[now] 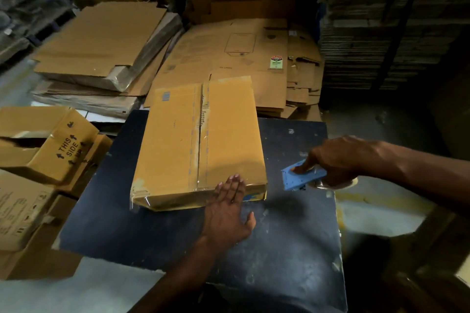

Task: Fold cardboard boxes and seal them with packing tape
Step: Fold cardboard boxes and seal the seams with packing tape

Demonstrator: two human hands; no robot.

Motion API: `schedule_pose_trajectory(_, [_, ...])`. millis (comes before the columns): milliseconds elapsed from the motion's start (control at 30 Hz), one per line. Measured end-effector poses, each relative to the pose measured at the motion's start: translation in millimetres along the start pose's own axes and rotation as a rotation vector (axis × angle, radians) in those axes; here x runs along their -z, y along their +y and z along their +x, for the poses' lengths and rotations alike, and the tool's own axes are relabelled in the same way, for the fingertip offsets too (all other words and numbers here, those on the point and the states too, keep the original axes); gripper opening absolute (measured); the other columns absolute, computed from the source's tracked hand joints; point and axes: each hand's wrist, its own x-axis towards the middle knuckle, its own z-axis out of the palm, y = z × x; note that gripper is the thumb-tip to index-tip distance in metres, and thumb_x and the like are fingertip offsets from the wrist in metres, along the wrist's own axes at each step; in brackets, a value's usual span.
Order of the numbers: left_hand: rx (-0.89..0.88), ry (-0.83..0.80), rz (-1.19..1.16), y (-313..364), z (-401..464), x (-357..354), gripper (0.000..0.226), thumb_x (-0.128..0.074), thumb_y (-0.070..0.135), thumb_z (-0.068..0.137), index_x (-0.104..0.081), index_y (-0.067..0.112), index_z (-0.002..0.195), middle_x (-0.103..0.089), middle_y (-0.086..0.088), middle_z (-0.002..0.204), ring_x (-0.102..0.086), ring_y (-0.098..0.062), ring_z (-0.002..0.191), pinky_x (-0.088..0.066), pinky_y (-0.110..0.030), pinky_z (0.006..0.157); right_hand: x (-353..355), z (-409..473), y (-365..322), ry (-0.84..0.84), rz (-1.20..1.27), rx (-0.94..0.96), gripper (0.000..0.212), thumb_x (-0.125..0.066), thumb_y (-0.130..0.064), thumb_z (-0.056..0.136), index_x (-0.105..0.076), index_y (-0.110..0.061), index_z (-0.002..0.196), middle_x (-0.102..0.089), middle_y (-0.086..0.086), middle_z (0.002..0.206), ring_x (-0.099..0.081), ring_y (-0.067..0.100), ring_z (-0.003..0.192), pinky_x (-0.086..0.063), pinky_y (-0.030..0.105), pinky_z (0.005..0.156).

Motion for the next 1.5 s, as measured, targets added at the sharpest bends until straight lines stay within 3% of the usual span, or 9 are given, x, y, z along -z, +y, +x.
schedule_pose_trajectory(167, [0.014,-0.039,0.026,3.0,0.5,1.2,0.097,-0.040,0.064,0.087,-0.015,0.010,0.164,-0.007,-0.006,0.171,-0.009,-0.019,0.159,-0.004,-0.039,0.127,-14.5,-11.9,20.5,0.012,0.013,-0.026,0.063,-0.063,-0.043,0.099,-0.031,-0.056,0.152,-0.055,-0.007,0.139,-0.056,0.016,0.120,-0.043,0.027,0.088])
schedule_pose_trajectory(533, [-0.030,-0.075,0.146,14.6,11.2,30.6,0.098,-0.040,0.073,0.087,-0.031,0.011,0.161,-0.016,-0.006,0.169,-0.019,-0.020,0.158,-0.011,-0.035,0.128,-74.2,46.1,4.2,0.100,0.213,0.004,0.055,-0.068,-0.042,0.095,-0.049,-0.045,0.147,-0.061,-0.003,0.140,-0.060,0.025,0.125,-0.051,0.039,0.101])
schedule_pose_trajectory(700, [-0.259,-0.018,0.167,9.4,44.1,57.0,0.071,-0.060,0.066,0.076,-0.069,0.024,0.132,-0.068,-0.002,0.135,-0.063,-0.027,0.124,-0.040,-0.054,0.111,-78.2,58.5,2.7,0.155,0.277,0.069,0.046,-0.068,-0.045,0.095,-0.058,-0.043,0.140,-0.066,-0.009,0.134,-0.063,0.024,0.122,-0.052,0.044,0.098])
schedule_pose_trajectory(833, [-0.495,-0.112,0.252,3.1,84.4,55.9,0.066,-0.062,0.069,0.080,-0.069,0.027,0.131,-0.059,-0.005,0.147,-0.053,-0.028,0.134,-0.041,-0.056,0.112,-80.5,71.5,1.0,0.188,0.361,0.033,0.038,-0.062,-0.051,0.098,-0.065,-0.038,0.133,-0.068,-0.008,0.130,-0.064,0.023,0.121,-0.048,0.034,0.087])
schedule_pose_trajectory(1000, [-0.684,-0.186,0.281,-2.2,110.4,53.6,0.058,-0.060,0.073,0.084,-0.071,0.031,0.123,-0.055,0.001,0.149,-0.050,-0.021,0.140,-0.032,-0.060,0.117,-97.9,100.9,-2.8,0.051,0.235,-0.131,0.043,-0.067,-0.044,0.097,-0.062,-0.030,0.137,-0.059,-0.004,0.143,-0.057,0.025,0.129,-0.041,0.046,0.104])
schedule_pose_trajectory(1233, [-0.708,-0.255,0.348,8.5,126.5,53.1,0.064,-0.041,0.088,0.085,-0.071,0.040,0.116,-0.054,0.005,0.149,-0.044,-0.025,0.142,-0.018,-0.065,0.121,-164.8,91.2,41.4,-0.081,0.665,0.012,0.049,-0.071,-0.012,0.087,-0.069,-0.027,0.134,-0.069,-0.004,0.134,-0.063,0.015,0.100,-0.046,0.022,0.085])
schedule_pose_trajectory(1367, [-0.682,-0.419,0.407,24.2,146.8,50.9,0.088,-0.015,0.099,0.079,-0.066,0.048,0.128,-0.016,0.017,0.167,-0.006,-0.014,0.159,0.008,-0.057,0.125,-180.7,100.5,44.5,-0.119,0.660,0.027,0.051,-0.068,-0.008,0.090,-0.065,-0.023,0.139,-0.066,-0.004,0.138,-0.061,0.014,0.102,-0.045,0.012,0.069])
schedule_pose_trajectory(1433, [-0.631,-0.509,0.290,27.1,158.6,48.8,0.095,-0.011,0.097,0.081,-0.054,0.044,0.146,-0.010,0.018,0.166,0.000,-0.008,0.159,0.007,-0.053,0.126,-186.7,99.4,46.8,-0.070,0.723,-0.042,0.046,-0.065,-0.008,0.091,-0.068,-0.021,0.136,-0.070,0.001,0.131,-0.057,0.016,0.090,-0.042,0.013,0.054])
schedule_pose_trajectory(1500, [-0.520,-0.437,0.061,22.2,167.2,48.8,0.086,-0.023,0.088,0.090,-0.049,0.034,0.152,-0.022,0.013,0.166,-0.006,-0.003,0.158,-0.004,-0.050,0.129,-195.0,101.8,48.7,-0.037,0.773,-0.097,0.043,-0.064,-0.009,0.091,-0.070,-0.021,0.132,-0.071,0.003,0.126,-0.059,0.019,0.088,-0.046,0.023,0.067])
